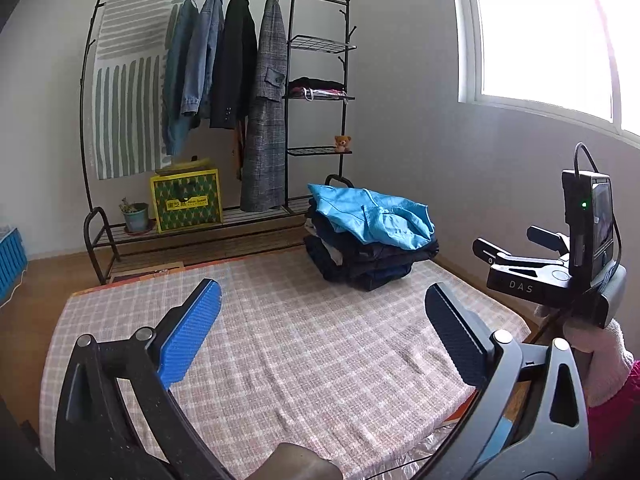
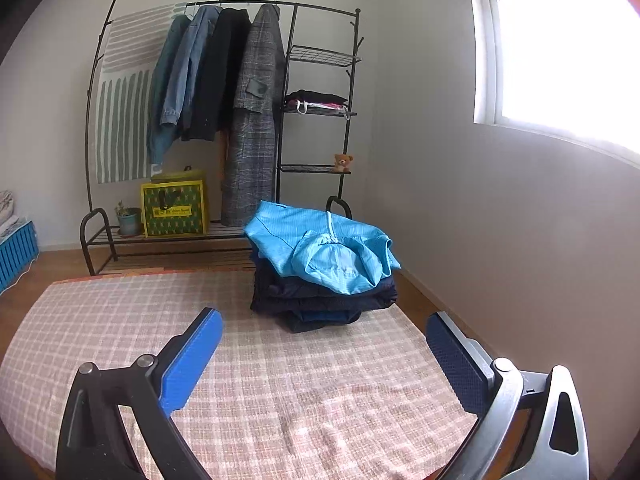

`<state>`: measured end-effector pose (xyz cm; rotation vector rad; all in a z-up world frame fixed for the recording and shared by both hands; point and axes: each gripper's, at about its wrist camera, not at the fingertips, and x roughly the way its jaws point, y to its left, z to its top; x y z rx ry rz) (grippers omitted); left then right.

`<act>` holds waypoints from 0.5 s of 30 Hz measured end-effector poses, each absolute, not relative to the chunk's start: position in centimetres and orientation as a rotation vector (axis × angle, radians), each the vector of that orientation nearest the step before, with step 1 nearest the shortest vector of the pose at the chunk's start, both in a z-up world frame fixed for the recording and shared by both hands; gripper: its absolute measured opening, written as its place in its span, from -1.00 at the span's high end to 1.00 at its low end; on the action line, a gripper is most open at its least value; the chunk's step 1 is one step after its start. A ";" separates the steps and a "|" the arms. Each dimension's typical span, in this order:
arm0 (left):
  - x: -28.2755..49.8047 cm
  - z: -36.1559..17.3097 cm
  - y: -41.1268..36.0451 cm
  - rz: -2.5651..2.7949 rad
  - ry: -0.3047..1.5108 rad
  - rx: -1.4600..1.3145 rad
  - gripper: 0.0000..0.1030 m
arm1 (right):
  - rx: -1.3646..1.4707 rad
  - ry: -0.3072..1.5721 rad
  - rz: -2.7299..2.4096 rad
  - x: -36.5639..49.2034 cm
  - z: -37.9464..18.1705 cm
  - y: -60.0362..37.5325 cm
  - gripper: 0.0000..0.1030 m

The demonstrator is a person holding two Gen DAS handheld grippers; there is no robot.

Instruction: Fold large clothes

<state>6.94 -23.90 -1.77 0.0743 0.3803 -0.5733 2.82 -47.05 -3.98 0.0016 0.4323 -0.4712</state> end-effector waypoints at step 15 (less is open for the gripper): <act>9.4 -6.5 -24.8 -0.533 0.459 0.096 -1.00 | 0.057 0.465 -0.514 3.9 -9.7 -48.2 -0.99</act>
